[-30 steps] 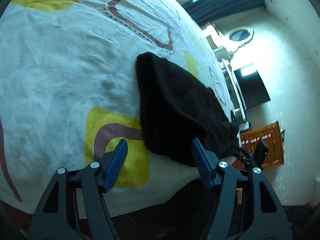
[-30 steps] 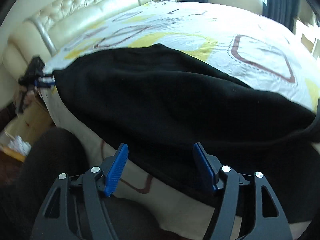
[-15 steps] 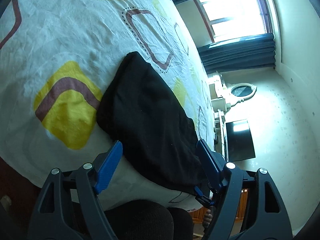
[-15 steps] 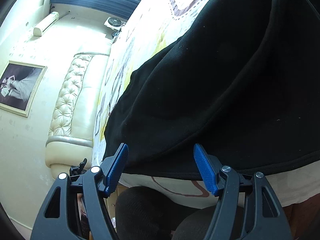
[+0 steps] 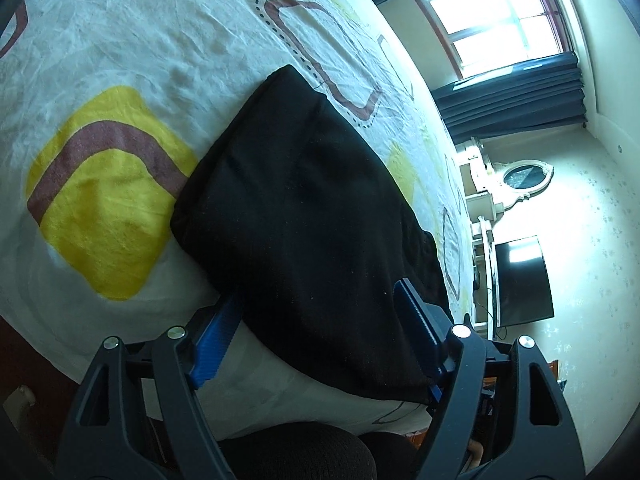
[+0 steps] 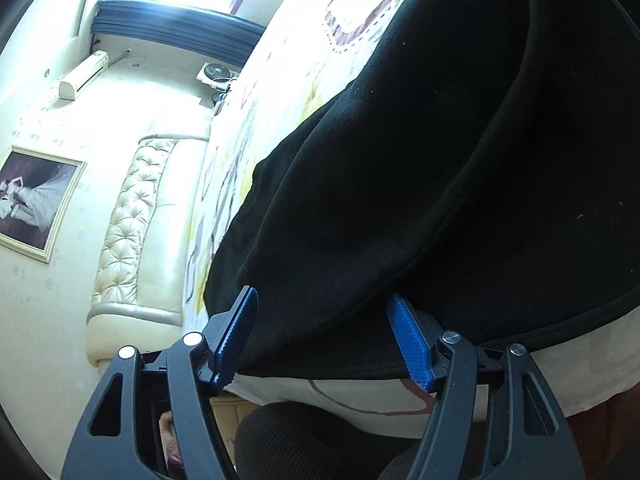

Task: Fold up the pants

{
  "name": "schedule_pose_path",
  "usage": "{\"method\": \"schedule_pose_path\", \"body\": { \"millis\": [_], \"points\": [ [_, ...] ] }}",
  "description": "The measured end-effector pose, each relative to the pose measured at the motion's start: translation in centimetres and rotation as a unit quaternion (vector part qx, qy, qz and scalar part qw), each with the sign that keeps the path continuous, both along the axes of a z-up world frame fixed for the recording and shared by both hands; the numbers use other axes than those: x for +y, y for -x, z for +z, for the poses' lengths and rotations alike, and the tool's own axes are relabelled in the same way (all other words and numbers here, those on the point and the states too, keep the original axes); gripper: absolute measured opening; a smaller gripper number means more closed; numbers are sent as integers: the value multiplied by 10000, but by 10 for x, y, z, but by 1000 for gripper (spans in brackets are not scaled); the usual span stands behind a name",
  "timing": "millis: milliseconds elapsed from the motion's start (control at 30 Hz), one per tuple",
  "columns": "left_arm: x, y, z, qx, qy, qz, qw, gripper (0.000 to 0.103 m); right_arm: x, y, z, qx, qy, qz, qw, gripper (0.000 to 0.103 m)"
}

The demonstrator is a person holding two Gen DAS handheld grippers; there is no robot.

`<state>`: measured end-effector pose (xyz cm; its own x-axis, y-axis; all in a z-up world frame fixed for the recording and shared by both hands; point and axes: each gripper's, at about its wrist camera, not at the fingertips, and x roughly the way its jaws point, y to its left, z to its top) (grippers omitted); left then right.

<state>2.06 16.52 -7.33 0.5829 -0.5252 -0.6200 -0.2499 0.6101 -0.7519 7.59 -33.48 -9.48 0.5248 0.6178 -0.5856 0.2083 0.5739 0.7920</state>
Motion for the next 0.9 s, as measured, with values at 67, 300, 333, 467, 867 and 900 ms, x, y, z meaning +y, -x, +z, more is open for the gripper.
{"method": "schedule_pose_path", "body": {
  "millis": [67,300,333,467,867,900],
  "points": [
    [-2,0,2,62,-236,36,9997,61,2,4,-1,-32,185,-77,9998,45],
    [3,2,4,263,-552,250,9978,32,-1,34,-2,-200,-95,-328,9992,12],
    [4,3,5,256,-594,290,9975,31,0,41,0,-254,-84,-324,9991,12],
    [9,6,-2,274,-616,318,9972,25,-4,58,-18,42,-40,-269,9996,11],
    [8,25,46,-201,-1078,-147,9939,41,-119,75,34,199,341,-919,9950,58],
    [7,23,53,-262,-1122,-156,9932,51,-147,76,42,168,442,-1158,9921,58]
  ]
}}
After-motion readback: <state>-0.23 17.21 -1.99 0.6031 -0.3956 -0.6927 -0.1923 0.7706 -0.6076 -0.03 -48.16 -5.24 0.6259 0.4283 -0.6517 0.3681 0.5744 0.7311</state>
